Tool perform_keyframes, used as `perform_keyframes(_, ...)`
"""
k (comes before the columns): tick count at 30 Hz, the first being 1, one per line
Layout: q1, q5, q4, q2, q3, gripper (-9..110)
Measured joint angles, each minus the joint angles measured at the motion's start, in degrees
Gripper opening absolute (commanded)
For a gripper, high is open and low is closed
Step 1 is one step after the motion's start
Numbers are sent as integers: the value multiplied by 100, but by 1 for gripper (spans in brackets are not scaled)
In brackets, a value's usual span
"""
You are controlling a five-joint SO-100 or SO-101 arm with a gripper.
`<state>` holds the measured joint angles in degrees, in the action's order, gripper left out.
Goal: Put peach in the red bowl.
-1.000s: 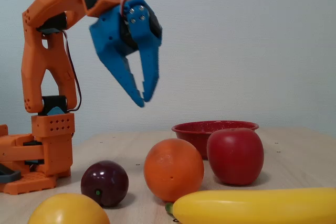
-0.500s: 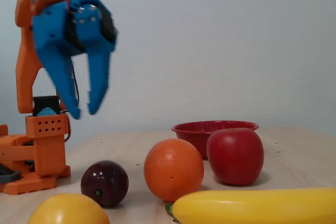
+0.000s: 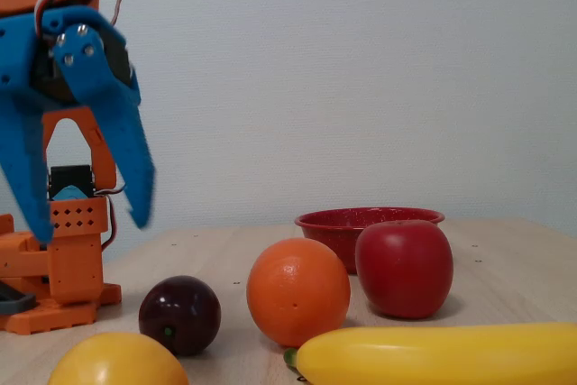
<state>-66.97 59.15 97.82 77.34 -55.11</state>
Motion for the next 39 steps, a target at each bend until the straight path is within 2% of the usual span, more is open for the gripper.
perform_keyframes(6,-281,492,105,-316,26,34)
perform_keyframes(39,-527,1213,-571,-1652,316,42)
